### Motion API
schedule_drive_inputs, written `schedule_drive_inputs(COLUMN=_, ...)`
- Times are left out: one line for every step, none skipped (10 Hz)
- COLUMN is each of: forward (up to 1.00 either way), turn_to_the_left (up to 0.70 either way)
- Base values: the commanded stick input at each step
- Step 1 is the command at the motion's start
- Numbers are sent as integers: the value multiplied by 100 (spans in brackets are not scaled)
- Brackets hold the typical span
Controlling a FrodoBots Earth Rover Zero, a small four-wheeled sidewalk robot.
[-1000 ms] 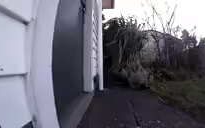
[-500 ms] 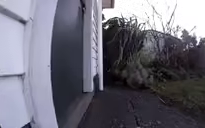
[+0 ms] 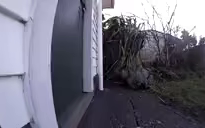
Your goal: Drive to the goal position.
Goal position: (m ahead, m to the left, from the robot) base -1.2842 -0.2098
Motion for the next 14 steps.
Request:
schedule_drive_inputs(forward=6, turn_to_the_left=0)
schedule_drive_inputs(forward=6, turn_to_the_left=-2)
schedule_drive_inputs(forward=7, turn_to_the_left=-11)
schedule_drive_inputs(forward=7, turn_to_the_left=-14)
schedule_drive_inputs(forward=7, turn_to_the_left=-14)
schedule_drive_inputs(forward=7, turn_to_the_left=-9)
schedule_drive_inputs(forward=7, turn_to_the_left=-5)
schedule_drive_inputs(forward=6, turn_to_the_left=-1)
schedule_drive_inputs(forward=7, turn_to_the_left=0)
schedule_drive_inputs(forward=7, turn_to_the_left=0)
schedule_drive_inputs(forward=7, turn_to_the_left=0)
schedule_drive_inputs(forward=7, turn_to_the_left=0)
schedule_drive_inputs(forward=7, turn_to_the_left=0)
schedule_drive_inputs(forward=7, turn_to_the_left=0)
